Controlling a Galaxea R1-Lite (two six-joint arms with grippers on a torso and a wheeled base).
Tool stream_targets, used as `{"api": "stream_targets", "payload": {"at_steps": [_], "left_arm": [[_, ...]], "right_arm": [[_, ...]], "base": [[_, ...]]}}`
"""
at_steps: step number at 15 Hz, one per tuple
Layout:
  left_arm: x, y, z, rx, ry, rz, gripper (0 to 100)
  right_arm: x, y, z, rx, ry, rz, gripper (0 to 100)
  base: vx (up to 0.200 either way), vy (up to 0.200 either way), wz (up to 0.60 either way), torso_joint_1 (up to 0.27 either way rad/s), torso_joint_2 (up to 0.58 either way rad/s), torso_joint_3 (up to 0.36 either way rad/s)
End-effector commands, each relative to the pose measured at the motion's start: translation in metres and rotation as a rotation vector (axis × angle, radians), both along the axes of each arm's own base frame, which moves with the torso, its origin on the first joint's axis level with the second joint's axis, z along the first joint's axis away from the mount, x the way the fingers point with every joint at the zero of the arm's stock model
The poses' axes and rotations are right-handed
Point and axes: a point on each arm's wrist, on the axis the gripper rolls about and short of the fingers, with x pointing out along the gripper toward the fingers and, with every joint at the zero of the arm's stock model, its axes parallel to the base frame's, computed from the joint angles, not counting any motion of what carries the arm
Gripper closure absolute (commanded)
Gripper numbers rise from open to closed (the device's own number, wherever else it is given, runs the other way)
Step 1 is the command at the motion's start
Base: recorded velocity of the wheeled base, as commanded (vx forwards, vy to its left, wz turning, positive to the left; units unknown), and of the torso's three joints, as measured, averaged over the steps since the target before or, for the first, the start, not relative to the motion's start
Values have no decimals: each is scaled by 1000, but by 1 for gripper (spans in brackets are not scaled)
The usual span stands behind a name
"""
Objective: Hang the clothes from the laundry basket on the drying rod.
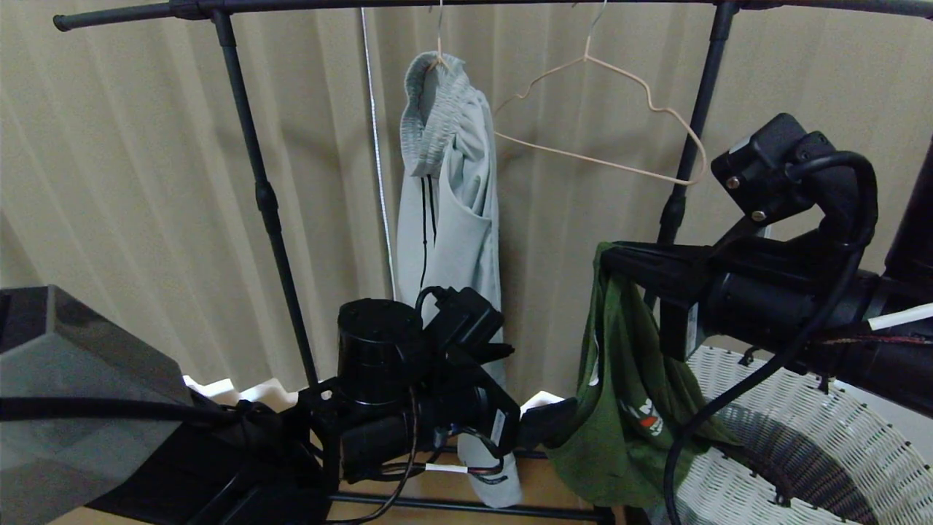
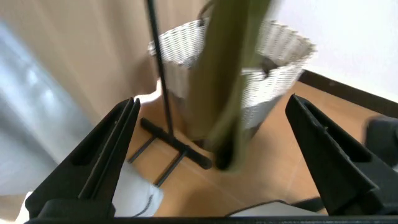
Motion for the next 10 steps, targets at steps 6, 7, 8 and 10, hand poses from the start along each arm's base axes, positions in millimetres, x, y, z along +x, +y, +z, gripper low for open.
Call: {"api": "stream_targets", "payload": {"at_steps": [6,7,8,10], "left_arm": [[-6,-5,-9,22,18,-24,0],[-6,-4,-9,25,17,-23,0],[-5,-5,-11,27,22,-21,0],[3,-5,-19,39,32,0,0]], "right_arm": [[-7,-6,2,10,-12,3,100],[-7,-6,1,8,-10,3,100],[-7,-5,2,10,-12,6,100],[-11,-3,4,25,-15,62,100]], "base": [[0,0,0,0,0,0],[0,0,0,0,0,0],[0,0,0,0,0,0],[0,0,0,0,0,0]]}}
